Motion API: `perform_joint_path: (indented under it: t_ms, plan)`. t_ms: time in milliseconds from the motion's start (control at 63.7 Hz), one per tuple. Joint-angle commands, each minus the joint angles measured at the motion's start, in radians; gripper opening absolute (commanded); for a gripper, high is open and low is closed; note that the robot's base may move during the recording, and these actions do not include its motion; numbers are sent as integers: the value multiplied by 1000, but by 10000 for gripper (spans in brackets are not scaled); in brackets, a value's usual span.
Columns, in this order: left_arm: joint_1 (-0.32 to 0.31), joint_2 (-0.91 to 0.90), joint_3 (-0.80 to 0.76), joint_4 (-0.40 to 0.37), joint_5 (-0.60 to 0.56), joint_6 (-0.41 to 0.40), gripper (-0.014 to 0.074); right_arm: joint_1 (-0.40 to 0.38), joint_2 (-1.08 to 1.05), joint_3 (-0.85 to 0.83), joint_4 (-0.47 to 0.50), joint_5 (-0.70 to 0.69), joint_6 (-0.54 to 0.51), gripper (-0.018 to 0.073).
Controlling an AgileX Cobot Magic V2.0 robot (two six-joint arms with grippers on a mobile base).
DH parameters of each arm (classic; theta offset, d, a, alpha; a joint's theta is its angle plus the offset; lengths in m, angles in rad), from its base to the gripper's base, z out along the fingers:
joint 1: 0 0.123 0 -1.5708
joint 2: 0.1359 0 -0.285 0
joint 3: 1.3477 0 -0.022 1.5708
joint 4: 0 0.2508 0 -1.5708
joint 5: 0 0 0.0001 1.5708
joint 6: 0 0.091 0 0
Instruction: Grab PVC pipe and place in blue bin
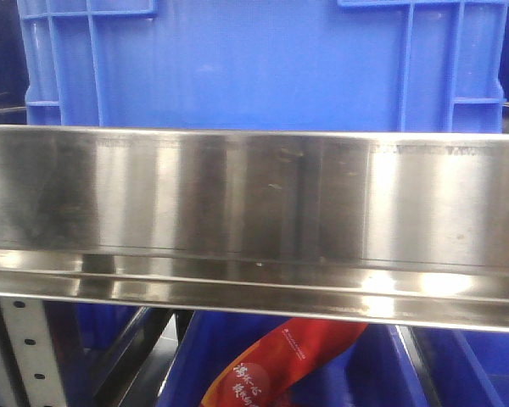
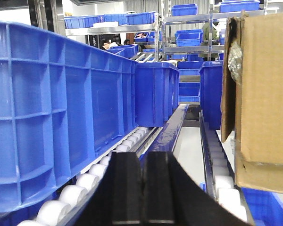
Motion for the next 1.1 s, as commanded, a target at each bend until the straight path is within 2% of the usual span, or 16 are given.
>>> perform_joint_path:
  t_ms: [0, 141, 314, 361, 392, 471, 612, 1083]
  plan:
    - [63, -71, 94, -22, -29, -7, -111, -4, -6, 1, -6, -25, 0, -168]
    - [154, -153, 233, -38, -140, -7, -111, -4, -6, 1, -6, -25, 0, -168]
    - [263, -182, 429, -49, -397, -7, -111, -4, -6, 1, -6, -25, 0, -168]
    - [286, -182, 429, -54, -480, -7, -111, -4, -6, 1, -6, -25, 0, -168]
    - [304, -182, 429, -56, -444, -7, -111, -4, -6, 1, -6, -25, 0, -168]
    - [323, -182, 429, -68, -461, -7, -111, -4, -6, 1, -6, -27, 0, -168]
    - [322, -182, 429, -109, -483, -7, -111, -4, -6, 1, -6, -27, 0, -168]
    - [317, -182, 429, -109, -483, -7, -111, -4, -6, 1, -6, -27, 0, -168]
